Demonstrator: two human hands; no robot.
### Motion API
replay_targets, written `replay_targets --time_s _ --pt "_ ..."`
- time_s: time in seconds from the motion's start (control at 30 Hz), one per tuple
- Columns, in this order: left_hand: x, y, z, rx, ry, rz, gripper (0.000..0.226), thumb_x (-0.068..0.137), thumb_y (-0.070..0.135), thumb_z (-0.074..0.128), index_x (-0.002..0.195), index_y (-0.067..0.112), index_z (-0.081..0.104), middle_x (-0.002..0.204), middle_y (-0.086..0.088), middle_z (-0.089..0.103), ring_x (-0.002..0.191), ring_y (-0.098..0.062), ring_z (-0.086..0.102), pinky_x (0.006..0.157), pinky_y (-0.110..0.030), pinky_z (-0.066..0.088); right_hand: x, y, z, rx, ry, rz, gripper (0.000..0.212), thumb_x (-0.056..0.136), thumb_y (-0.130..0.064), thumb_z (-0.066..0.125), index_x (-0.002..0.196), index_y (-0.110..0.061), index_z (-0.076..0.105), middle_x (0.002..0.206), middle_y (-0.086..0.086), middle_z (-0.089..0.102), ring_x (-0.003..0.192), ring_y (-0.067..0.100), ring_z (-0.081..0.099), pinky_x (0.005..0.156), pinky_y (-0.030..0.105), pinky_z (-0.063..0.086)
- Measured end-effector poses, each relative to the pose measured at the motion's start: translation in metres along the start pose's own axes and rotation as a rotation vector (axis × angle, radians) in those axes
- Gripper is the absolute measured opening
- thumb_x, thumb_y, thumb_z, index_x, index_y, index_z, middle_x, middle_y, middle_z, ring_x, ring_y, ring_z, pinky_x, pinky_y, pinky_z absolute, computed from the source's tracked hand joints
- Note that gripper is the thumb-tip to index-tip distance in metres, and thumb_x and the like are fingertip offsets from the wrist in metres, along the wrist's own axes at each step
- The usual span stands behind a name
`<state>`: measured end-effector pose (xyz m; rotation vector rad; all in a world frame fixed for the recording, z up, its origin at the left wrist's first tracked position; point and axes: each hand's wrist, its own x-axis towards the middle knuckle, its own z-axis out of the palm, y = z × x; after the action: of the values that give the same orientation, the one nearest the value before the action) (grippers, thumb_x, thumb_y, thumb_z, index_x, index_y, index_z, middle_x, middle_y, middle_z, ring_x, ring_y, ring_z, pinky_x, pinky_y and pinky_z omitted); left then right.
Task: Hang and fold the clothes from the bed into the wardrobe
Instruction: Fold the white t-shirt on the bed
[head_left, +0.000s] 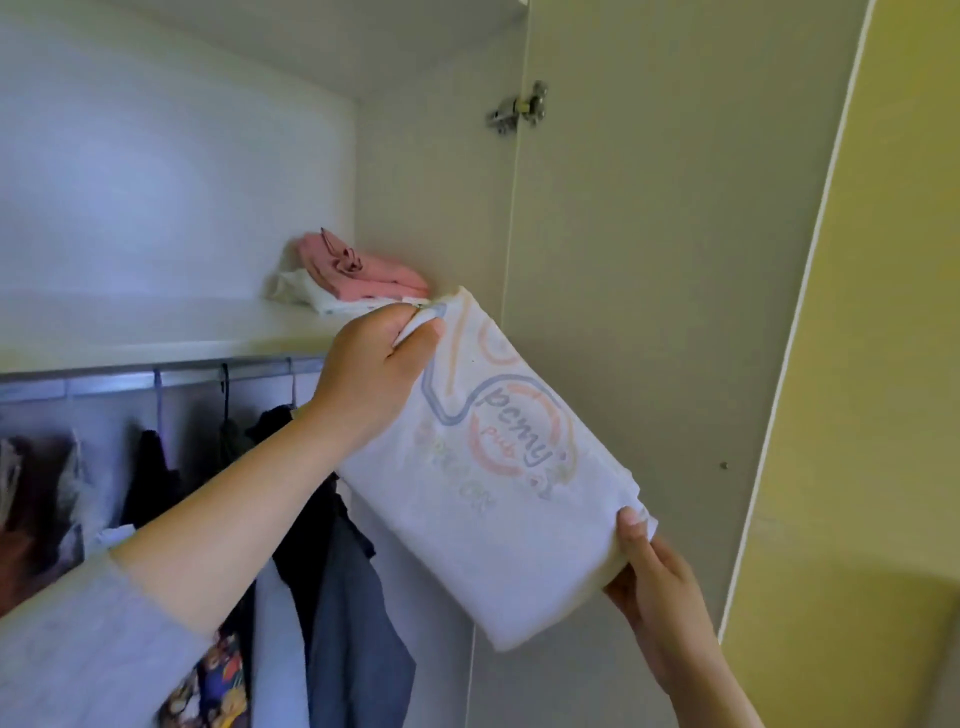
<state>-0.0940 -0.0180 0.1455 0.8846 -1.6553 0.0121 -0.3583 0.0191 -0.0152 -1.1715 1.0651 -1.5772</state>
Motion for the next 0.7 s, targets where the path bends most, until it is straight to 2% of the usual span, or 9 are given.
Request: replay_targets --time_s 0.13,0.2,0.27,0.33,0.4,0.47,0.53,0.6,0.7 --pt "0.043 -0.016 -0.011 0.039 0.034 0.03 0.045 0.089 0.039 0.045 0.072 -0.003 0.049 0.065 -0.009 0.043 0.063 -0.02 0.04 0.059 -0.033 0.028 0.05 -0.021 0.028 0.008 -0.051 -0.033 0.048 0.081 -0.048 0.061 0.113 -0.013 0.068 0.109 0.001 0.075 0.102 0.014 0.07 0.072 0.021 0.058" --pt "0.059 -0.024 -0.015 0.07 0.047 0.042 0.048 0.088 0.041 0.043 0.077 -0.005 0.054 0.076 -0.021 0.052 0.071 -0.031 0.049 0.063 -0.038 0.035 0.071 -0.029 0.037 -0.008 -0.095 -0.054 0.051 0.077 -0.046 0.065 0.115 -0.011 0.066 0.11 0.002 0.074 0.102 0.016 0.071 0.076 0.026 0.057" --pt "0.076 -0.034 -0.017 0.085 0.044 0.042 0.049 0.088 0.041 0.044 0.082 -0.005 0.057 0.089 -0.025 0.058 0.083 -0.033 0.055 0.072 -0.044 0.042 0.093 -0.036 0.045 -0.045 -0.147 -0.083 0.064 0.071 -0.043 0.073 0.125 -0.013 0.059 0.114 0.002 0.072 0.103 0.018 0.07 0.083 0.033 0.056" --pt "0.093 -0.042 -0.017 0.119 0.037 0.04 0.048 0.088 0.041 0.045 0.081 -0.004 0.058 0.085 -0.025 0.059 0.081 -0.034 0.055 0.074 -0.043 0.042 0.115 -0.047 0.055 -0.118 -0.217 -0.103 0.089 0.062 -0.039 0.088 0.139 -0.021 0.048 0.123 0.0 0.068 0.108 0.018 0.068 0.092 0.04 0.054" --pt "0.113 -0.047 -0.014 0.162 0.028 0.03 0.047 0.089 0.042 0.046 0.077 -0.003 0.056 0.075 -0.022 0.054 0.071 -0.031 0.05 0.068 -0.039 0.039 0.135 -0.057 0.068 -0.214 -0.266 -0.144 0.106 0.052 -0.046 0.091 0.144 -0.033 0.04 0.129 -0.007 0.062 0.109 0.01 0.066 0.093 0.035 0.053" --pt "0.13 -0.051 -0.013 0.183 0.024 0.03 0.043 0.095 0.036 0.051 0.076 -0.003 0.054 0.072 -0.017 0.049 0.066 -0.021 0.043 0.064 -0.033 0.033 0.155 -0.07 0.081 -0.326 -0.297 -0.208 0.114 0.042 -0.06 0.087 0.143 -0.039 0.039 0.13 -0.015 0.059 0.11 0.004 0.064 0.093 0.031 0.052" --pt "0.149 -0.056 -0.009 0.214 0.026 0.034 0.038 0.098 0.029 0.052 0.079 -0.003 0.057 0.076 -0.021 0.053 0.066 -0.02 0.044 0.063 -0.031 0.031 0.182 -0.084 0.093 -0.408 -0.393 -0.253 0.11 0.042 -0.068 0.085 0.14 -0.044 0.042 0.129 -0.02 0.06 0.112 0.003 0.062 0.096 0.034 0.051" --pt "0.166 -0.062 -0.007 0.258 0.045 0.042 0.037 0.099 0.029 0.052 0.082 -0.004 0.059 0.084 -0.024 0.058 0.072 -0.03 0.049 0.063 -0.03 0.032 0.213 -0.098 0.104 -0.463 -0.513 -0.259 0.101 0.046 -0.07 0.083 0.136 -0.046 0.045 0.124 -0.02 0.064 0.109 0.005 0.065 0.098 0.038 0.051" --pt "0.186 -0.066 -0.008 0.315 0.073 0.055 0.038 0.099 0.031 0.051 0.085 -0.003 0.06 0.086 -0.023 0.059 0.071 -0.026 0.049 0.061 -0.024 0.033 0.255 -0.114 0.119 -0.574 -0.616 -0.274 0.109 0.046 -0.073 0.081 0.142 -0.042 0.039 0.13 -0.017 0.06 0.116 0.009 0.061 0.103 0.037 0.047"
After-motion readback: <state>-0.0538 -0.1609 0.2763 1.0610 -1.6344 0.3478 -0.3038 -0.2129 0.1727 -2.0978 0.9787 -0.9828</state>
